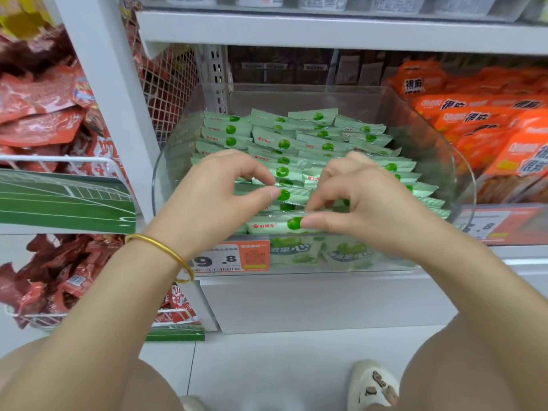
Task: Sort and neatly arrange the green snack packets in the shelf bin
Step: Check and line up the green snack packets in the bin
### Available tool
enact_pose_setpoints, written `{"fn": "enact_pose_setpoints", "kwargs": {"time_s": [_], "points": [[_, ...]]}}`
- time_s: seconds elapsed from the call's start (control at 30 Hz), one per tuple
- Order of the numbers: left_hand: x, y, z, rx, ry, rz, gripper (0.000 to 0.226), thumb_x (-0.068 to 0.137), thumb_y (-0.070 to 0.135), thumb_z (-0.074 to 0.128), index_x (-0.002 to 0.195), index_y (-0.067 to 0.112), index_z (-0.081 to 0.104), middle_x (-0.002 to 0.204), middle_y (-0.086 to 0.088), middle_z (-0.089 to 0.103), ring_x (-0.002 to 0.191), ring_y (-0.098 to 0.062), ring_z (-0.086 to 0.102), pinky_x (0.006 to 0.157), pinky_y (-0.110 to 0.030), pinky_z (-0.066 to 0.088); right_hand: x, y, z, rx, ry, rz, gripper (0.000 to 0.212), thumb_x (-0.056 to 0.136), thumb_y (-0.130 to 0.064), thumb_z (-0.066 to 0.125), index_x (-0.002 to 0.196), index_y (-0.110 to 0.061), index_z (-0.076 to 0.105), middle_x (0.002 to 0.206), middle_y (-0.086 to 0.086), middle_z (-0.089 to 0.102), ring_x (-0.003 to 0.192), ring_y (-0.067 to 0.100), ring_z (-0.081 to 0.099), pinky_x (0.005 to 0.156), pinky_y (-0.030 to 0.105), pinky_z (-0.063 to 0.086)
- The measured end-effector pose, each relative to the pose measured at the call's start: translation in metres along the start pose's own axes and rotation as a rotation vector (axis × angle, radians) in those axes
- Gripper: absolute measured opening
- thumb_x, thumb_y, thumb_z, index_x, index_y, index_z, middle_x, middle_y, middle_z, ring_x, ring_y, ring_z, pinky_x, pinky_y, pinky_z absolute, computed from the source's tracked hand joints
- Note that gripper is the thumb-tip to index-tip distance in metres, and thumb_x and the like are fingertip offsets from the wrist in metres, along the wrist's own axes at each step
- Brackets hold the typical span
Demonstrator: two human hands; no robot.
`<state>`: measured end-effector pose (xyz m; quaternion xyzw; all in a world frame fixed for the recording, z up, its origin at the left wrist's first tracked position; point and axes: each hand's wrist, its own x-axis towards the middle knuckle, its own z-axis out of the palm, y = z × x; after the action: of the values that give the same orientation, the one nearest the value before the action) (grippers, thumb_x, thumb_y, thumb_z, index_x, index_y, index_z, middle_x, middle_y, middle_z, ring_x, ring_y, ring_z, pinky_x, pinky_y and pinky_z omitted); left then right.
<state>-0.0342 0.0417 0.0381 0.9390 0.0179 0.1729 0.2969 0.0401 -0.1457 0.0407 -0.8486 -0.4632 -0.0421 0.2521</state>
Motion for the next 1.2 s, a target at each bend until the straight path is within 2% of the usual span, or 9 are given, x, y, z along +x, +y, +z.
{"fn": "enact_pose_setpoints", "kwargs": {"time_s": [0.1, 0.2, 0.4, 0.57, 0.7, 0.83, 0.93, 1.03, 1.2], "points": [[-0.002, -0.001, 0.001, 0.101, -0.062, 0.023, 0.025, 0.078, 0.036, 0.067, 0.101, 0.03, 0.065, 0.11, 0.017, 0.055, 0.115, -0.008, 0.043, 0.097, -0.022, 0.031, 0.002, -0.001, 0.005, -0.024, -0.016, -0.013, 0.014, 0.074, -0.038, 0.074, 0.073, -0.024, 0.074, 0.071, -0.005, 0.053, 0.081, 0.018, 0.043, 0.07, 0.04, 0.041], [-0.002, -0.003, 0.004, 0.212, -0.113, 0.024, 0.032, 0.078, 0.038, 0.068, 0.109, 0.032, 0.063, 0.112, 0.018, 0.049, 0.121, -0.013, 0.036, 0.106, -0.034, 0.027, 0.009, -0.004, 0.011, -0.065, -0.106, -0.007, 0.016, 0.076, -0.04, 0.073, 0.075, -0.025, 0.075, 0.069, -0.008, 0.049, 0.082, 0.014, 0.039, 0.071, 0.034, 0.037], [-0.003, -0.002, 0.003, 0.155, -0.101, 0.047, 0.03, 0.079, 0.04, 0.062, 0.107, 0.032, 0.063, 0.113, 0.015, 0.051, 0.12, -0.012, 0.038, 0.101, -0.029, 0.027, 0.005, 0.005, -0.005, -0.037, -0.106, -0.01, 0.01, 0.072, -0.04, 0.075, 0.073, -0.03, 0.074, 0.066, -0.013, 0.047, 0.078, 0.009, 0.036, 0.071, 0.033, 0.039], [-0.002, -0.004, 0.005, 0.121, -0.081, 0.055, 0.02, 0.086, 0.032, 0.059, 0.106, 0.03, 0.064, 0.111, 0.012, 0.054, 0.119, -0.013, 0.04, 0.096, -0.021, 0.025, 0.013, 0.005, -0.004, -0.113, -0.235, -0.071, 0.01, 0.075, -0.038, 0.074, 0.075, -0.027, 0.075, 0.07, -0.011, 0.05, 0.081, 0.009, 0.038, 0.07, 0.026, 0.035], [-0.001, -0.004, 0.006, 0.113, -0.067, 0.071, 0.017, 0.091, 0.026, 0.055, 0.104, 0.029, 0.065, 0.113, 0.008, 0.057, 0.116, -0.013, 0.042, 0.092, -0.02, 0.025, 0.016, 0.011, -0.019, 0.169, -0.036, 0.069, 0.008, 0.075, -0.027, 0.075, 0.079, -0.021, 0.076, 0.073, -0.009, 0.055, 0.075, 0.003, 0.05, 0.069, 0.013, 0.038], [-0.001, -0.005, 0.001, 0.096, -0.141, 0.092, 0.02, 0.082, 0.036, 0.061, 0.102, 0.033, 0.064, 0.111, 0.011, 0.058, 0.114, -0.01, 0.046, 0.098, -0.024, 0.031, 0.02, 0.002, 0.002, -0.022, -0.08, 0.012, 0.004, 0.077, -0.032, 0.074, 0.079, -0.028, 0.073, 0.073, -0.01, 0.048, 0.085, 0.012, 0.046, 0.074, 0.029, 0.039], [-0.001, -0.006, -0.001, 0.106, -0.2, 0.094, 0.032, 0.076, 0.043, 0.065, 0.107, 0.035, 0.063, 0.119, 0.013, 0.054, 0.121, -0.009, 0.042, 0.104, -0.025, 0.028, 0.021, -0.003, 0.006, -0.174, -0.115, -0.028, 0.013, 0.077, -0.042, 0.071, 0.087, -0.034, 0.07, 0.074, -0.014, 0.039, 0.089, 0.011, 0.038, 0.07, 0.028, 0.03], [-0.003, -0.008, -0.001, 0.135, -0.23, 0.093, 0.038, 0.074, 0.043, 0.067, 0.11, 0.036, 0.061, 0.126, 0.015, 0.048, 0.127, -0.007, 0.033, 0.103, -0.02, 0.021, 0.022, -0.002, 0.004, -0.223, -0.137, -0.054, 0.014, 0.078, -0.042, 0.07, 0.088, -0.032, 0.071, 0.081, -0.012, 0.043, 0.091, 0.01, 0.038, 0.067, 0.026, 0.023], [-0.003, -0.008, -0.001, 0.122, -0.259, 0.08, 0.039, 0.074, 0.041, 0.068, 0.112, 0.035, 0.06, 0.129, 0.015, 0.045, 0.127, -0.005, 0.029, 0.099, -0.015, 0.017, 0.016, 0.002, 0.014, -0.014, 0.0, -0.069, 0.008, 0.074, -0.03, 0.07, 0.075, -0.023, 0.071, 0.08, -0.007, 0.054, 0.085, 0.018, 0.051, 0.075, 0.038, 0.045]]}}
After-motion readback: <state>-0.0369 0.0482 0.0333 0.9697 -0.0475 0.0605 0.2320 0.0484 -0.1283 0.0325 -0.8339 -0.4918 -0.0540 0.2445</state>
